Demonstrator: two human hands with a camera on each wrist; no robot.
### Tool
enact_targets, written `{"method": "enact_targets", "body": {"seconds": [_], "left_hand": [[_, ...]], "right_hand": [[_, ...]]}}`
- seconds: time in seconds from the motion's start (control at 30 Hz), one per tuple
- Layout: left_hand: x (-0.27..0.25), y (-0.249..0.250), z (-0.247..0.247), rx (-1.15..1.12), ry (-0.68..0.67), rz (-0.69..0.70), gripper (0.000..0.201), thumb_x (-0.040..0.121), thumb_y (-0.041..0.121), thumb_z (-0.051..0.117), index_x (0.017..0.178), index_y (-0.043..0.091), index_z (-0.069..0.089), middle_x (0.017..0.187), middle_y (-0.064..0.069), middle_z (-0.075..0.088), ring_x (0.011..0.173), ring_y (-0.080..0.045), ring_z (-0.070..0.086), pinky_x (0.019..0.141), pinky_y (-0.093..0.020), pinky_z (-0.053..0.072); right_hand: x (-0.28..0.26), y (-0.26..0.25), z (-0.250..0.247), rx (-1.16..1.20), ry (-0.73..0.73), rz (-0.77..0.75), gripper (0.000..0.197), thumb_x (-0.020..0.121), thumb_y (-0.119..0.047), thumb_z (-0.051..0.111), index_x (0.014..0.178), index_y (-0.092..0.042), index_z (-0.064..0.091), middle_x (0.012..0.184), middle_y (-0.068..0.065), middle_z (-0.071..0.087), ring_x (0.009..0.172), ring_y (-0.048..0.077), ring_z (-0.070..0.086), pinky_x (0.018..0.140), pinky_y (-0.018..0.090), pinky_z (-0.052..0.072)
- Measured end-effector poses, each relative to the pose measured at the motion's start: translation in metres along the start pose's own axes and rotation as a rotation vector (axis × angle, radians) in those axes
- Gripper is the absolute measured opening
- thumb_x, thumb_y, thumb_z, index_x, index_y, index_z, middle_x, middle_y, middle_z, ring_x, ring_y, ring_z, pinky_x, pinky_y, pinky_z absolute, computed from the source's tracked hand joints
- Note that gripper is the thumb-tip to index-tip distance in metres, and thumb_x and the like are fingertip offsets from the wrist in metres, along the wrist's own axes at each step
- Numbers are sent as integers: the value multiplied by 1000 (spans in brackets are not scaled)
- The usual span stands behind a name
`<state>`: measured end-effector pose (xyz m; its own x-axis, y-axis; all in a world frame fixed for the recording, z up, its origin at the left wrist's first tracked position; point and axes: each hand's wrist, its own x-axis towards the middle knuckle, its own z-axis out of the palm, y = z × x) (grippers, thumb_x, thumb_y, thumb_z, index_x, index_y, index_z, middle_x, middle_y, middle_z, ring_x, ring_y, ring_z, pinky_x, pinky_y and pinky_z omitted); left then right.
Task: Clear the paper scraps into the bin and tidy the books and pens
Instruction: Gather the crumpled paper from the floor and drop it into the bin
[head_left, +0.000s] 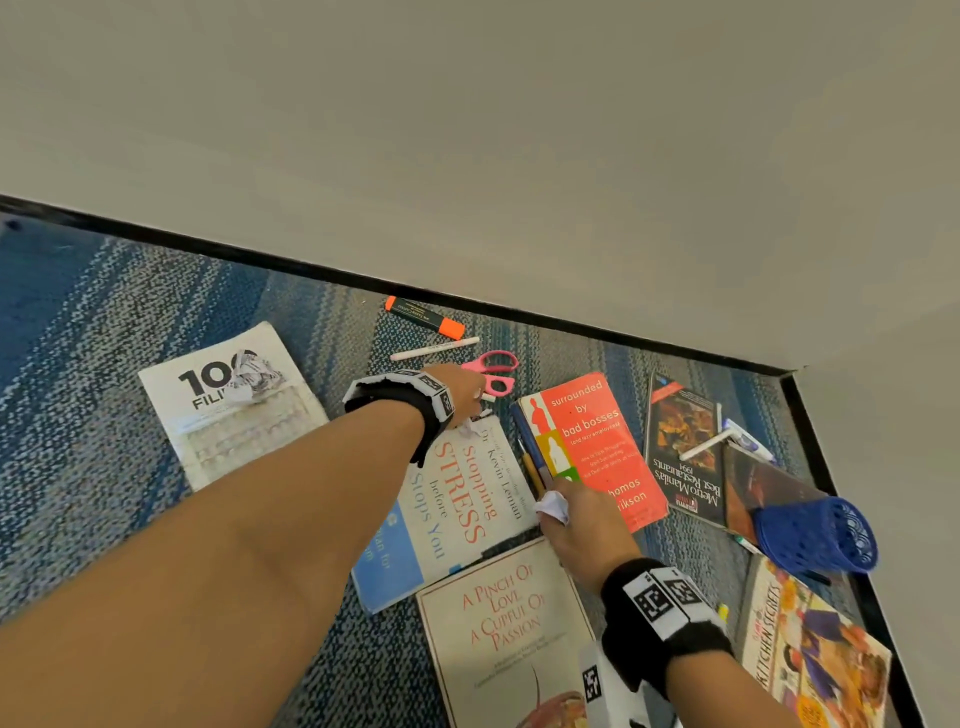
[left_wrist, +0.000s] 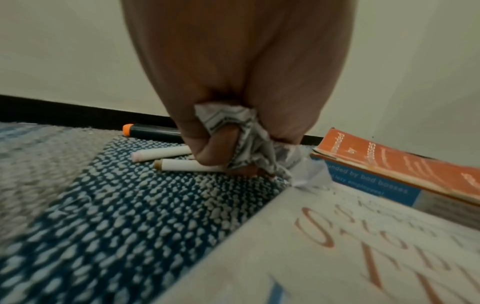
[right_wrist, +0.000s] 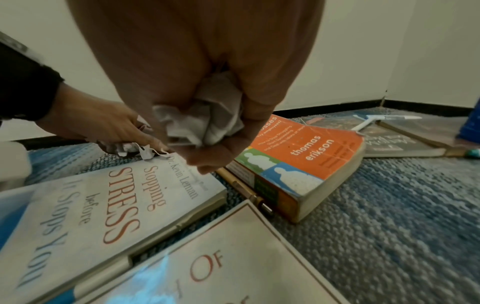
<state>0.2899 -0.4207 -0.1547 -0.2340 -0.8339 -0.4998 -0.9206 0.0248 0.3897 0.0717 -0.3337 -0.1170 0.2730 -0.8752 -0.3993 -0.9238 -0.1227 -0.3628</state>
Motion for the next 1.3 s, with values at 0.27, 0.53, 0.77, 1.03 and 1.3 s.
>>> {"method": "enact_targets", "body": {"seconds": [0.27, 0.53, 0.77, 1.03, 1.3], "left_hand": [[28, 29, 9, 233, 5, 110, 34, 94, 23, 57, 127, 16, 51, 121, -9, 62, 106, -30, 60, 83, -36, 47], [37, 30, 8, 324, 15, 100, 35, 94, 25, 57, 127, 14, 52, 127, -7, 60, 115, -26, 57, 94, -32, 42], [36, 45, 3, 213, -4, -35, 46, 86, 31, 66, 122, 5, 55, 113, -11, 66, 99, -28, 65, 78, -32, 50], [18, 87, 4, 392, 21, -32, 17, 85, 7, 63, 102, 4, 66, 98, -13, 69, 88, -28, 67, 71, -34, 54], [-23, 156, -50, 159, 333, 162, 25, 91, 5, 50, 115, -2, 49, 115, -25, 59, 103, -42, 59, 77, -45, 47]], "right_hand": [[-29, 42, 17, 168, 90, 81, 15, 93, -24, 54, 84, -14, 60, 81, 5, 64, 76, 22, 60, 66, 29, 46], [-61, 66, 13, 182, 131, 186, 22, 94, -25, 51, 93, -9, 67, 93, 8, 70, 88, 23, 64, 69, 25, 41], [-62, 66, 18, 90, 105, 197, 19, 92, -23, 54, 90, -8, 65, 91, 14, 67, 86, 32, 62, 66, 28, 40], [-101, 80, 0, 70, 189, 270, 11, 89, -18, 58, 85, -8, 59, 90, 17, 65, 86, 33, 60, 68, 34, 41], [-155, 120, -80, -75, 120, 451, 22, 94, -35, 49, 82, -16, 54, 89, 14, 64, 88, 31, 61, 68, 30, 37]]}}
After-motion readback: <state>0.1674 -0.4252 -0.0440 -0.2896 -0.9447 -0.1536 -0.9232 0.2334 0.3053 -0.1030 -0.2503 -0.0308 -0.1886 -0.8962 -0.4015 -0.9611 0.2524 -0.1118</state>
